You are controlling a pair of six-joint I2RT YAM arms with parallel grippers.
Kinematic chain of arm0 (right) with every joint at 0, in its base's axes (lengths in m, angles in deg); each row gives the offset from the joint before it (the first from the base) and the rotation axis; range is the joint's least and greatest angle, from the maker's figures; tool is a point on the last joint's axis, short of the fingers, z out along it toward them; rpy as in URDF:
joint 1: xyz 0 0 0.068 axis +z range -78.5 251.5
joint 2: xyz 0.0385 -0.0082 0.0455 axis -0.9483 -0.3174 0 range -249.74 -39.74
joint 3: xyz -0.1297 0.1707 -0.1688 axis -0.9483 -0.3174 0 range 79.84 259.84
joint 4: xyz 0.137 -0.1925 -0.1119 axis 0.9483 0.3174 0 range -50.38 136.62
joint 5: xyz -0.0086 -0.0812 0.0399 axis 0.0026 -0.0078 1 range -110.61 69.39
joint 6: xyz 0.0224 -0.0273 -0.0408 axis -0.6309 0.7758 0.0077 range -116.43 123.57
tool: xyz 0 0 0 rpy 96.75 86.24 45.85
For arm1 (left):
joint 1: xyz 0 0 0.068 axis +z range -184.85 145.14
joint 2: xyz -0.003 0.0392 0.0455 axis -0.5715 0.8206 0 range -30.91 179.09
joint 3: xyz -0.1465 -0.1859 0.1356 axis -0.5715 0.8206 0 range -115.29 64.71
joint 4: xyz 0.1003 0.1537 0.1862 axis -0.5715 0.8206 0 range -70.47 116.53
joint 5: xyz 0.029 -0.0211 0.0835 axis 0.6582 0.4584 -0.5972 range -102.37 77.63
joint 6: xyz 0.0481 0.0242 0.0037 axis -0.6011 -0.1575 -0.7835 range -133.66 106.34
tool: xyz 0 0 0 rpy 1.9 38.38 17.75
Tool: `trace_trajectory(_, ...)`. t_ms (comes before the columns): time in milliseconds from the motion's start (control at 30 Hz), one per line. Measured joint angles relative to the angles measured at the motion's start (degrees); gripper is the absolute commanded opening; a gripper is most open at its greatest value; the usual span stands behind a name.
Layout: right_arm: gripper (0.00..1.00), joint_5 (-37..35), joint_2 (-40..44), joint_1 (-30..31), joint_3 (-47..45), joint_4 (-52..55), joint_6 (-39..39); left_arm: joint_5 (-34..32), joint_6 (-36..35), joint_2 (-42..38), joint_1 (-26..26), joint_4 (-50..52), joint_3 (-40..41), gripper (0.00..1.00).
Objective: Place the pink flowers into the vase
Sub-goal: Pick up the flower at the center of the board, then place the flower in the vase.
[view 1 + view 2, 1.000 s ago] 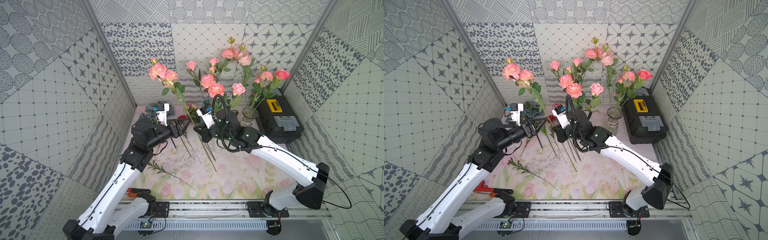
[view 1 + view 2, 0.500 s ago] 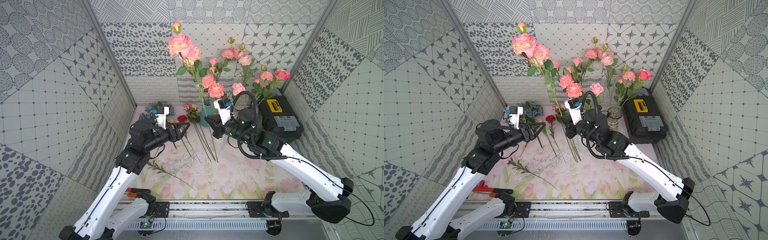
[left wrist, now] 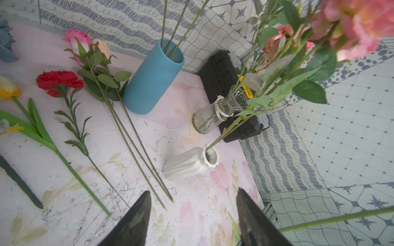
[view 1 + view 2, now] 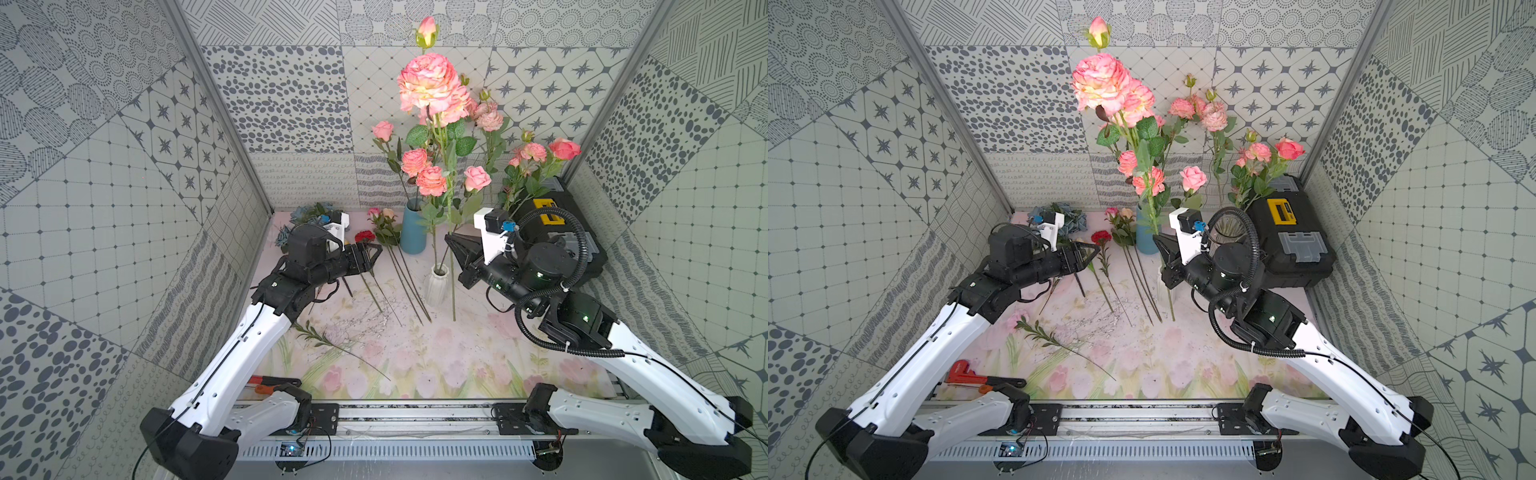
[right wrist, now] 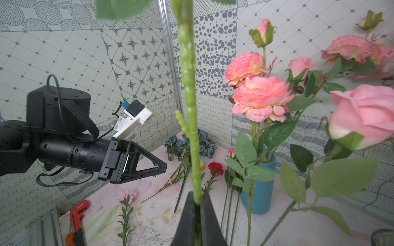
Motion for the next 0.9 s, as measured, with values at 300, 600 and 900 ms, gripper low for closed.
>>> trace_trajectory(300, 0.0, -5.7, 8.5, 0.1, -5.7, -2.5, 2.6, -1.3, -0.1, 8.4, -2.6, 4.7, -3.2, 0.62)
trace_trajectory(600, 0.0, -9.4, 12.5, 0.1, -13.2, -12.5, 5.4, -1.2, -1.1, 19.2, -8.9, 6.4, -6.3, 0.61)
trace_trajectory(900, 0.0, -11.9, 12.0, 0.1, -19.0, -27.1, 8.5, -0.7, -1.0, 25.6, -11.8, 6.1, -9.5, 0.61)
